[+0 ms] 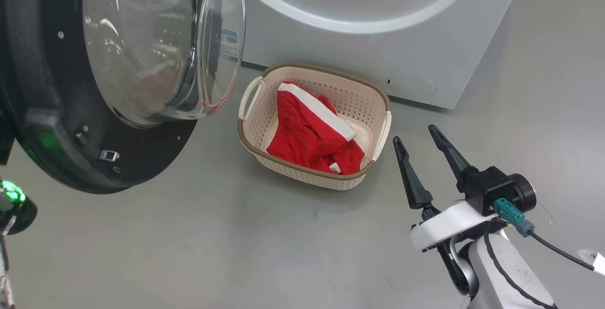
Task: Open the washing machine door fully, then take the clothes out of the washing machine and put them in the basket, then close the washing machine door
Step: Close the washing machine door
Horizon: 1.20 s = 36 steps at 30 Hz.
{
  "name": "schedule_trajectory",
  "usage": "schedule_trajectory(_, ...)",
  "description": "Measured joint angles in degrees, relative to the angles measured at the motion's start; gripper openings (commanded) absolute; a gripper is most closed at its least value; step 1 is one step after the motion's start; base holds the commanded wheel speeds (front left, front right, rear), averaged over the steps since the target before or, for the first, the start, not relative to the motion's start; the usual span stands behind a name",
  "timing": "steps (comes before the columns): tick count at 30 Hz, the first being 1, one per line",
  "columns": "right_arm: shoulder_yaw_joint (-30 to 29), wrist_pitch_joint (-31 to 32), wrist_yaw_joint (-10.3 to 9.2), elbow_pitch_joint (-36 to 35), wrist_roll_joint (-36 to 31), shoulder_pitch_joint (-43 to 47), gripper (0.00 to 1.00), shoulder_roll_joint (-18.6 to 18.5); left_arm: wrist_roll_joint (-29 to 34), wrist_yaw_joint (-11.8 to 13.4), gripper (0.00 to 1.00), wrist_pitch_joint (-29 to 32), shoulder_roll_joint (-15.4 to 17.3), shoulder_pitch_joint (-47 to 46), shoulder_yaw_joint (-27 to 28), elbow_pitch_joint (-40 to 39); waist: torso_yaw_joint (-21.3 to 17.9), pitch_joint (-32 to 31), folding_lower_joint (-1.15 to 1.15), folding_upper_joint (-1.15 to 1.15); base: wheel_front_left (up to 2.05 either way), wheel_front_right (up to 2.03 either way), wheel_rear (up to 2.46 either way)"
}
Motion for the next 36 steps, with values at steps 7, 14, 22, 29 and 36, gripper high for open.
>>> schedule_trajectory(7, -0.14, 0.00, -0.01, -0.05, -0.01, -0.04, 1.00, 0.00, -1.30, 0.15, 0.00, 5.48, -0.01, 0.70, -1.89, -2.60, -0.07, 0.32, 0.00, 0.00, 0.00, 0.00, 0.00)
schedule_trajectory(14, -0.63, 0.00, -0.43, -0.27, -0.01, -0.12, 1.00, 0.01, -3.90, 0.41, 0.00, 10.35, -0.07, 2.60, -2.42, -5.67, -0.32, 0.43, 0.00, 0.00, 0.00, 0.00, 0.00)
schedule_trajectory(22, -0.27, 0.00, -0.42, -0.26, -0.01, -0.37, 1.00, 0.02, -4.45, 0.42, 0.00, 12.93, -0.79, 4.60, -3.52, -8.40, -1.02, 0.42, 0.00, 0.00, 0.00, 0.00, 0.00)
schedule_trajectory(29, -0.29, 0.00, -0.42, -0.16, -0.01, -0.58, 1.00, 0.04, -6.43, 0.46, 0.00, 14.97, -2.48, 6.47, -4.68, -11.59, -2.62, 0.43, 0.00, 0.00, 0.00, 0.00, 0.00)
schedule_trajectory(36, -0.26, 0.00, -0.41, -0.02, 0.00, -0.58, 1.00, 0.04, -6.88, 0.47, 0.00, 15.68, -4.25, 7.58, -5.68, -13.92, -4.43, 0.13, 0.00, 0.00, 0.00, 0.00, 0.00)
